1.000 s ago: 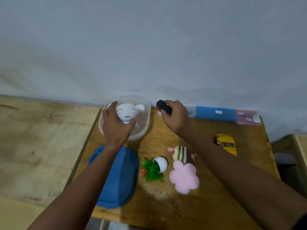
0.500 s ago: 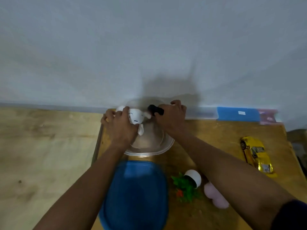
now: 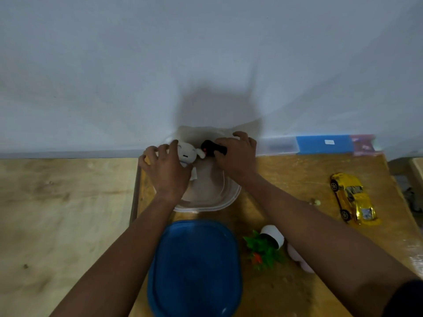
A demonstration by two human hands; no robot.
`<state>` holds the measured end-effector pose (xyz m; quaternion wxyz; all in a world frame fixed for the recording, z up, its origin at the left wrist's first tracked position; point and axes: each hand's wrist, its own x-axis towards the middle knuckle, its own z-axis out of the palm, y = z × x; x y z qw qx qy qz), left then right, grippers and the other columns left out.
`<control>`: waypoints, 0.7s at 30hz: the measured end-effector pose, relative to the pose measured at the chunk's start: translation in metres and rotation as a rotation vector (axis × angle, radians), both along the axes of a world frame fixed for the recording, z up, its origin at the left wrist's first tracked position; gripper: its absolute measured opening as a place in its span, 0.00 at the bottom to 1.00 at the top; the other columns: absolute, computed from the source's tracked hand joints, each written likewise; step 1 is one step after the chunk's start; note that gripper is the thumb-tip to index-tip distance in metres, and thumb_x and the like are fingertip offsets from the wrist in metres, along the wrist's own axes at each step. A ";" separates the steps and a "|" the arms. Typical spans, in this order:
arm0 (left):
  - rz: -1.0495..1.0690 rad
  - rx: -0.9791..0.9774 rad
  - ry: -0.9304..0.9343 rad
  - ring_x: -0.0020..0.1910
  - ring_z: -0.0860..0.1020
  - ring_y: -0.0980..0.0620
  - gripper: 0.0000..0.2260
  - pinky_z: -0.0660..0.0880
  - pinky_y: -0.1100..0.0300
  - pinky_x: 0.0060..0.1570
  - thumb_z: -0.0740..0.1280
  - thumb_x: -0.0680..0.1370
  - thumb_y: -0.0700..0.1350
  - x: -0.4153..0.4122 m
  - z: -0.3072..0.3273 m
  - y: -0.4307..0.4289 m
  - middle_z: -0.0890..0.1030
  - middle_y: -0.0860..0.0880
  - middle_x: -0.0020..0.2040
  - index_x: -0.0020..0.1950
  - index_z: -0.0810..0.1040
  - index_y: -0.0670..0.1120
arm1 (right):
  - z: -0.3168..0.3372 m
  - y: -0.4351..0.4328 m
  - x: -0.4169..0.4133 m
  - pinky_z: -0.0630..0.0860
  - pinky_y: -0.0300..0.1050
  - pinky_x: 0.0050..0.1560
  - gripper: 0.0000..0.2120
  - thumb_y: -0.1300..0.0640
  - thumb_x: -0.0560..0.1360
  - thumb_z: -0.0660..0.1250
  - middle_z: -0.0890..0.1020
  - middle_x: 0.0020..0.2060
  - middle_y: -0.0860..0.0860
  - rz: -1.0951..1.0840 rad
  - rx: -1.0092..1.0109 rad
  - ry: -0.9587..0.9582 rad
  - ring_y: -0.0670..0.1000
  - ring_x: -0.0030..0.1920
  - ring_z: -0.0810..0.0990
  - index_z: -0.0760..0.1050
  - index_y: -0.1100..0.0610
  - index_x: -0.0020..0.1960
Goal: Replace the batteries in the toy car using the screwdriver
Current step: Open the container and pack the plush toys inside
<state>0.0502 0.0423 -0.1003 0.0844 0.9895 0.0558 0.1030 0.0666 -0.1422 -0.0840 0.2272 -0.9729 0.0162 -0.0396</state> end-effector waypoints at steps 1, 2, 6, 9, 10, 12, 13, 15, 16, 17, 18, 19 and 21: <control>0.023 -0.022 -0.015 0.61 0.71 0.39 0.27 0.61 0.44 0.59 0.75 0.67 0.61 -0.005 0.001 -0.005 0.82 0.46 0.56 0.62 0.78 0.51 | 0.002 -0.005 -0.005 0.62 0.52 0.63 0.14 0.52 0.72 0.68 0.85 0.52 0.47 0.007 0.040 -0.041 0.56 0.68 0.71 0.82 0.48 0.57; 0.044 -0.045 -0.031 0.62 0.70 0.39 0.26 0.60 0.44 0.59 0.74 0.67 0.60 -0.012 0.003 -0.011 0.81 0.45 0.56 0.61 0.79 0.50 | 0.004 -0.010 -0.012 0.65 0.53 0.62 0.14 0.52 0.72 0.68 0.85 0.52 0.46 0.013 0.059 -0.081 0.56 0.66 0.72 0.82 0.48 0.57; 0.043 -0.133 -0.090 0.62 0.69 0.40 0.20 0.62 0.43 0.60 0.71 0.69 0.56 -0.051 0.018 -0.046 0.79 0.46 0.57 0.59 0.80 0.51 | 0.001 -0.046 -0.040 0.75 0.52 0.57 0.16 0.50 0.71 0.68 0.85 0.52 0.48 -0.040 0.087 -0.225 0.54 0.59 0.78 0.82 0.51 0.57; -0.019 -0.176 -0.089 0.64 0.69 0.42 0.21 0.63 0.44 0.60 0.71 0.70 0.56 -0.089 0.027 -0.079 0.77 0.48 0.62 0.61 0.80 0.52 | -0.004 -0.087 -0.071 0.71 0.54 0.66 0.24 0.44 0.71 0.62 0.82 0.60 0.50 -0.013 0.055 -0.113 0.53 0.63 0.77 0.79 0.51 0.63; -0.033 -0.188 -0.098 0.64 0.68 0.42 0.20 0.62 0.45 0.59 0.71 0.70 0.56 -0.102 0.029 -0.090 0.77 0.49 0.62 0.61 0.80 0.53 | -0.003 -0.103 -0.083 0.68 0.54 0.69 0.27 0.43 0.70 0.60 0.80 0.63 0.51 0.016 0.019 -0.040 0.53 0.66 0.76 0.77 0.51 0.66; -0.075 -0.222 -0.111 0.64 0.68 0.43 0.20 0.62 0.46 0.59 0.71 0.71 0.57 -0.132 0.031 -0.115 0.77 0.49 0.63 0.60 0.80 0.53 | -0.002 -0.136 -0.104 0.64 0.56 0.72 0.31 0.38 0.69 0.59 0.75 0.69 0.50 0.039 -0.036 0.141 0.53 0.70 0.70 0.72 0.47 0.70; -0.105 -0.243 -0.099 0.64 0.69 0.43 0.20 0.62 0.46 0.59 0.71 0.71 0.58 -0.147 0.030 -0.127 0.77 0.49 0.63 0.60 0.80 0.53 | 0.000 -0.152 -0.115 0.63 0.58 0.73 0.34 0.35 0.68 0.59 0.72 0.72 0.49 0.055 -0.061 0.232 0.53 0.73 0.67 0.69 0.43 0.72; -0.171 -0.272 -0.016 0.63 0.70 0.42 0.22 0.64 0.46 0.58 0.71 0.70 0.61 -0.173 0.026 -0.150 0.77 0.49 0.61 0.61 0.80 0.54 | 0.001 -0.179 -0.137 0.61 0.63 0.73 0.40 0.28 0.64 0.60 0.63 0.77 0.49 0.103 -0.069 0.374 0.56 0.77 0.59 0.62 0.38 0.74; -0.197 -0.266 0.052 0.63 0.71 0.42 0.23 0.65 0.46 0.58 0.71 0.69 0.62 -0.184 0.023 -0.161 0.77 0.49 0.61 0.61 0.79 0.54 | 0.001 -0.191 -0.148 0.58 0.64 0.74 0.43 0.26 0.63 0.63 0.59 0.79 0.50 0.135 -0.047 0.425 0.57 0.78 0.55 0.58 0.37 0.75; -0.207 -0.248 0.133 0.62 0.72 0.43 0.26 0.65 0.46 0.57 0.70 0.68 0.64 -0.192 0.020 -0.171 0.77 0.50 0.60 0.62 0.79 0.54 | 0.003 -0.201 -0.159 0.55 0.64 0.75 0.47 0.28 0.62 0.68 0.54 0.80 0.52 0.198 -0.026 0.475 0.58 0.79 0.49 0.55 0.36 0.76; -0.205 -0.224 0.218 0.62 0.72 0.43 0.28 0.64 0.47 0.57 0.70 0.67 0.65 -0.198 0.016 -0.179 0.78 0.50 0.61 0.63 0.79 0.55 | 0.007 -0.209 -0.168 0.53 0.63 0.76 0.51 0.31 0.62 0.74 0.49 0.81 0.52 0.279 -0.016 0.546 0.58 0.80 0.45 0.52 0.37 0.78; -0.197 -0.195 0.290 0.62 0.73 0.44 0.29 0.64 0.47 0.57 0.70 0.66 0.67 -0.204 0.013 -0.186 0.78 0.50 0.61 0.64 0.78 0.55 | 0.011 -0.215 -0.178 0.52 0.61 0.76 0.56 0.35 0.61 0.78 0.44 0.80 0.54 0.357 -0.027 0.618 0.58 0.80 0.41 0.48 0.38 0.79; -0.181 -0.150 0.385 0.62 0.74 0.44 0.31 0.64 0.46 0.59 0.69 0.66 0.68 -0.213 0.008 -0.197 0.79 0.50 0.62 0.66 0.77 0.55 | 0.010 -0.224 -0.192 0.53 0.61 0.76 0.63 0.40 0.58 0.82 0.38 0.79 0.57 0.446 -0.089 0.693 0.60 0.79 0.40 0.41 0.36 0.79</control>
